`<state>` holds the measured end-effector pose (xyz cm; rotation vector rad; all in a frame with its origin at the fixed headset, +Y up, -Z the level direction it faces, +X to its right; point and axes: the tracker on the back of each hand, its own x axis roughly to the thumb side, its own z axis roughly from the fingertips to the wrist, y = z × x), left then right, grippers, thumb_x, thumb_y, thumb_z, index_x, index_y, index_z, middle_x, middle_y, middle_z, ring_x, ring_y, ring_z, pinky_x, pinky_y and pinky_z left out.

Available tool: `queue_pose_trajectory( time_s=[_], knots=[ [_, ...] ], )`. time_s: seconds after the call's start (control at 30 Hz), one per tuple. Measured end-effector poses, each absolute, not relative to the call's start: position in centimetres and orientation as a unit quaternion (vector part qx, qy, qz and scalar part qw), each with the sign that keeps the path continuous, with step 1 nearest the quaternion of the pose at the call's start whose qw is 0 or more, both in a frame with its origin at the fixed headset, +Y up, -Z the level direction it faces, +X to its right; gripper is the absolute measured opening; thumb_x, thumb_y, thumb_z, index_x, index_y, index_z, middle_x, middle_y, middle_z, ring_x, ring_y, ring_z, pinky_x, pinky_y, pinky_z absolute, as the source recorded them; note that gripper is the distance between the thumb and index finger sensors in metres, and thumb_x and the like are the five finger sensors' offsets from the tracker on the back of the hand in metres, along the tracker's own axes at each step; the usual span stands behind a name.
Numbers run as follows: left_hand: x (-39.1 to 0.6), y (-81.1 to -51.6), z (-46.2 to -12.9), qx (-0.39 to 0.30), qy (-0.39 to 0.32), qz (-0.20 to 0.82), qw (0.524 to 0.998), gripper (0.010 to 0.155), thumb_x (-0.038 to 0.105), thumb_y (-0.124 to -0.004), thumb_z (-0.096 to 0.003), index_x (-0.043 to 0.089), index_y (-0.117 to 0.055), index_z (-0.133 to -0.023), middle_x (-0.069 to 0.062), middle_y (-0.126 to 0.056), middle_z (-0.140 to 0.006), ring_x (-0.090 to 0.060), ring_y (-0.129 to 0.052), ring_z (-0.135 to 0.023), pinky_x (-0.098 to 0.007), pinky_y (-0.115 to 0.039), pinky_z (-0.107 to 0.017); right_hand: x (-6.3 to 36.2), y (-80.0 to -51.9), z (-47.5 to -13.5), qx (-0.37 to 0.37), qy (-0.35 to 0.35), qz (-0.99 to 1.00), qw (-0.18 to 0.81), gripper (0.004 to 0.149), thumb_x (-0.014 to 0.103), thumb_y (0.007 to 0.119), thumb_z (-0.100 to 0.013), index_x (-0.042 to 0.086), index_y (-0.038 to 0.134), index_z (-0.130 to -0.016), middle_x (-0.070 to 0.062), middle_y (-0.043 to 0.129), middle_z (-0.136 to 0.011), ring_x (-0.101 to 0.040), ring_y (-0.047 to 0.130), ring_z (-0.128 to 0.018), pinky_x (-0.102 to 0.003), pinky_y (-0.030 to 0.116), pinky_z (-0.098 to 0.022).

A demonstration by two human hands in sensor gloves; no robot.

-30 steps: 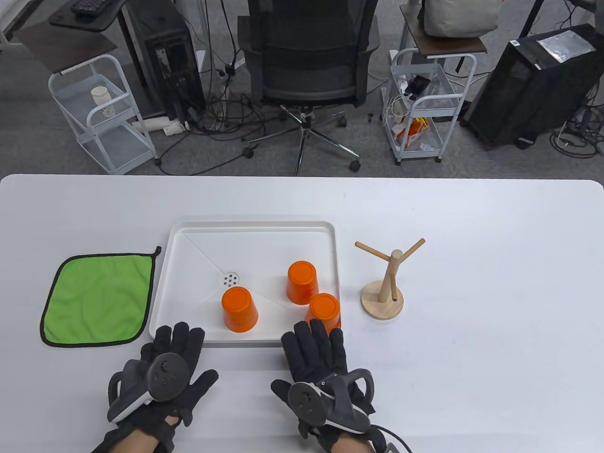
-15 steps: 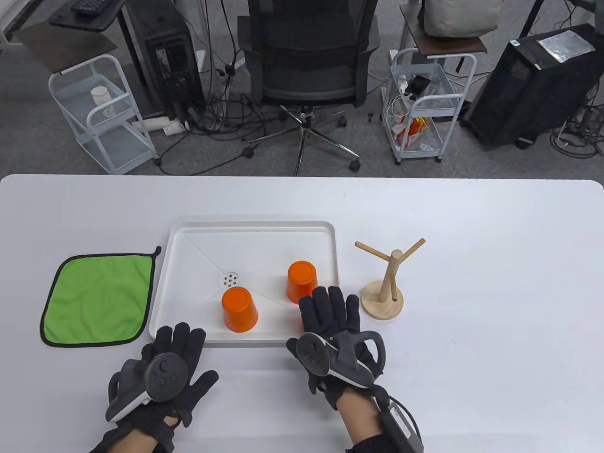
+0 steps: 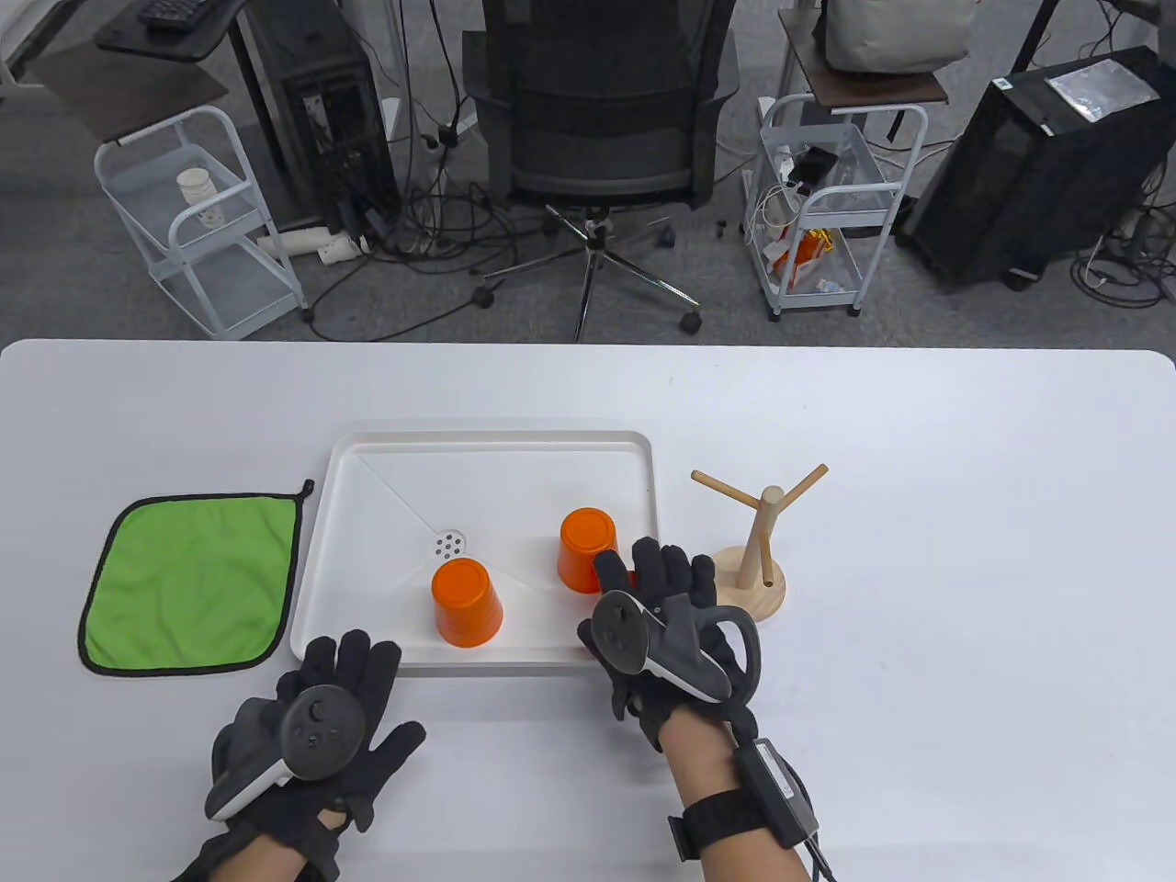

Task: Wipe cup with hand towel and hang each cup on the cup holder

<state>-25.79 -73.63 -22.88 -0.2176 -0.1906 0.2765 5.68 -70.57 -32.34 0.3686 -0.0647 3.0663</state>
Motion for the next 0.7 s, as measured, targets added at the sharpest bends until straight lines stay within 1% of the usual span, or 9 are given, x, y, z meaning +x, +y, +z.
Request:
queue_pose_trajectory(
  time_s=[0.1,0.23,0.47,0.7],
  knots=[
    [-25.8,-73.6,-22.9,-0.110,-0.095,0.138,0.980,0.087,0.070,-0.055,-0.0409,0.026,-0.023,-0.108,-0.011,-0.019,-0.118,-0.044,-0.021,-0.106,-0.068,-0.031,-0.074,5.7,-70.7,-32.5,0.117,-0.022,0.992,0.031,0.072,0.059,0.065,-0.047,0.030,0.039,-0.107,-0.017,0.043,-0.115,-0.050,0.059,-0.096,-0.067,0.042,-0.075],
    [-25.8,-73.6,-22.9,-0.110,-0.094,0.140,0.979,0.086,0.070,-0.055,-0.0409,0.026,-0.023,-0.108,-0.011,-0.019,-0.118,-0.044,-0.021,-0.106,-0.068,-0.031,-0.074,5.7,-70.9,-32.6,0.119,-0.029,0.992,0.034,0.070,0.053,0.067,-0.047,0.029,0.039,-0.106,-0.017,0.049,-0.113,-0.043,0.074,-0.087,-0.063,0.053,-0.072],
    [-25.9,-73.6,-22.9,-0.109,-0.093,0.142,0.979,0.086,0.070,-0.055,-0.0408,0.026,-0.023,-0.108,-0.011,-0.020,-0.118,-0.044,-0.021,-0.106,-0.068,-0.031,-0.074,5.8,-70.6,-32.1,0.124,-0.053,0.988,0.070,0.068,0.049,0.069,-0.048,0.026,0.042,-0.106,-0.017,0.051,-0.111,-0.044,0.075,-0.085,-0.063,0.054,-0.072],
    [-26.0,-73.6,-22.9,-0.109,-0.092,0.147,0.979,0.086,0.070,-0.055,-0.0409,0.026,-0.024,-0.108,-0.011,-0.020,-0.118,-0.044,-0.021,-0.106,-0.067,-0.031,-0.074,5.9,-68.8,-30.6,0.145,-0.103,0.978,0.107,0.069,0.049,0.069,-0.048,0.022,0.041,-0.105,-0.019,0.054,-0.108,-0.044,0.077,-0.083,-0.062,0.057,-0.070]
  ],
)
